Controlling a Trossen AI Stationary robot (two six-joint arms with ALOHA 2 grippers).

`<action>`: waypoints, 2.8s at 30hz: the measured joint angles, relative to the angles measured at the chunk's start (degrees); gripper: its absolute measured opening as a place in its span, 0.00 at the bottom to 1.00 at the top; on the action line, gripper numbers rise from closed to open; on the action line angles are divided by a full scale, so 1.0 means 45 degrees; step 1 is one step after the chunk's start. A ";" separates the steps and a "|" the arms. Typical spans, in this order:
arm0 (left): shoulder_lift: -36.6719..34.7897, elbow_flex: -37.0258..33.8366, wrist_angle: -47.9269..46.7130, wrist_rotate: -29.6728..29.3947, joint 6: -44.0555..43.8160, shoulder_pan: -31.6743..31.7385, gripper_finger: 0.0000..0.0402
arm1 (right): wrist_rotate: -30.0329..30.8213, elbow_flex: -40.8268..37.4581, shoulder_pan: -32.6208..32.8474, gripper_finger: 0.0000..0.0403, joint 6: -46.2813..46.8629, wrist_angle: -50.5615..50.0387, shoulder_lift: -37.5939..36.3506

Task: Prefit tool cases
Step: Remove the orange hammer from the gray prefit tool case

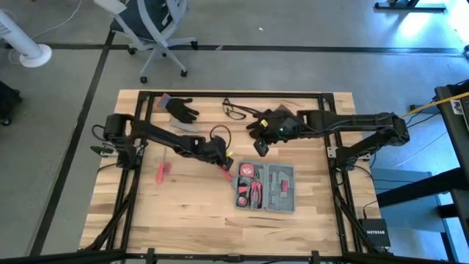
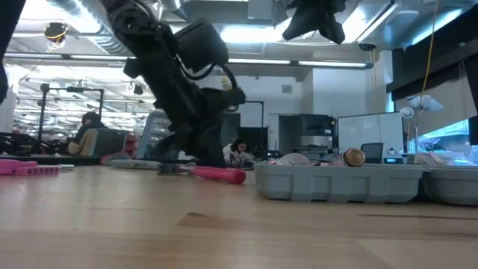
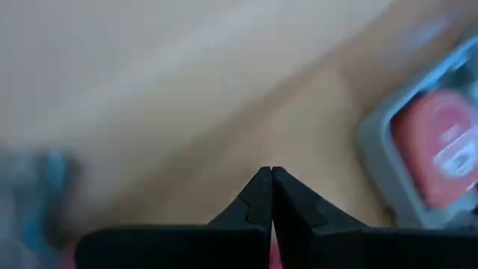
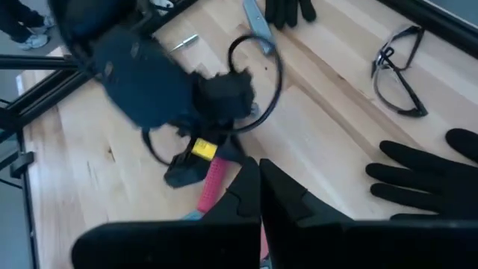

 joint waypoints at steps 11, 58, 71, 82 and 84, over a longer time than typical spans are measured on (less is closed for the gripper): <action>-0.0049 0.0019 -0.0828 -0.0230 -0.1056 -0.1541 0.00 | 0.0005 0.0000 -0.0039 0.00 -0.0036 0.0012 0.0000; -0.1675 -0.0010 -0.6497 -0.1426 -0.0992 -0.1819 0.00 | 0.0350 -0.0005 -0.0034 0.00 -0.0748 0.0131 0.0010; -0.1743 -0.0529 -0.7574 -0.1629 -0.1656 -0.1829 0.00 | 0.0335 -0.0005 -0.0034 0.00 -0.0734 0.0127 0.0010; -0.1913 -0.0584 -0.6750 -0.1291 0.1510 -0.0945 0.00 | 0.0330 -0.0005 -0.0034 0.00 -0.0738 0.0133 0.0010; -0.1917 -0.0578 -0.6746 -0.1166 0.2322 -0.0624 0.00 | 0.0330 -0.0005 -0.0034 0.00 -0.0735 0.0126 0.0010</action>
